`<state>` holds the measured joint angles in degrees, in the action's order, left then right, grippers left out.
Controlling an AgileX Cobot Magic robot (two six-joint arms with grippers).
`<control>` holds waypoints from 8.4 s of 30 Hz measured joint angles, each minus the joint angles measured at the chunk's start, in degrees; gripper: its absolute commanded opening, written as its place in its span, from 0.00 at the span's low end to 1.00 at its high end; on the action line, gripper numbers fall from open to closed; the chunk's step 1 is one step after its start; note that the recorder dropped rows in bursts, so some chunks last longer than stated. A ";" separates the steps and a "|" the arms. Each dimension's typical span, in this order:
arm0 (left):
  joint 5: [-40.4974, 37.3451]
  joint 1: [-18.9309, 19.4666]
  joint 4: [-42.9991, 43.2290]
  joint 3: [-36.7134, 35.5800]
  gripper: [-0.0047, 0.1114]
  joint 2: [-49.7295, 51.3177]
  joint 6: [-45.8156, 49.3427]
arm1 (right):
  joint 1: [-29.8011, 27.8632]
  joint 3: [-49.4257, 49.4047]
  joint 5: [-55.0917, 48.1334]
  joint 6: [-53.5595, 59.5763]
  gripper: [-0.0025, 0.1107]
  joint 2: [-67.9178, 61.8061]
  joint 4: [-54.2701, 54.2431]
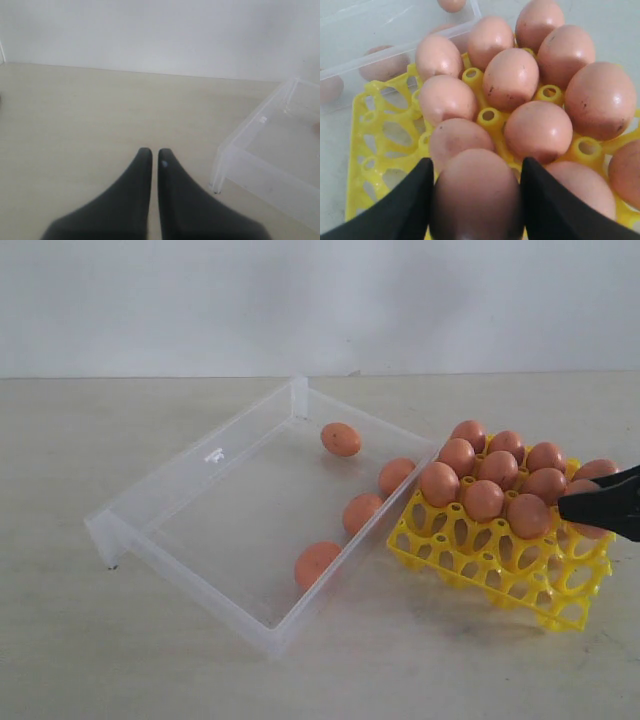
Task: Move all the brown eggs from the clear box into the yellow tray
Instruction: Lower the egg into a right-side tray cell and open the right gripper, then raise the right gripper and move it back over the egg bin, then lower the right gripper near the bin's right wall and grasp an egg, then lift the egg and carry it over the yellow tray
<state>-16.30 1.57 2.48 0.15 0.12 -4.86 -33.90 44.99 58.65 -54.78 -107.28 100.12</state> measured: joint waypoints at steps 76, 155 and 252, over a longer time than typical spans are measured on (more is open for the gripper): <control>0.00 0.00 0.00 0.00 0.08 0.00 0.00 | 20.65 15.57 4.21 -12.00 0.03 22.51 -34.28; 0.00 0.00 0.00 0.00 0.08 0.00 0.00 | 59.68 58.80 -121.50 84.19 0.44 -19.55 -99.35; 0.00 0.00 0.00 0.00 0.08 0.00 0.00 | 11.61 -4.81 9.45 -21.89 0.02 18.22 -39.27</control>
<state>-16.30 1.57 2.48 0.15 0.12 -4.86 -22.29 40.18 68.09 -76.67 -89.06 60.85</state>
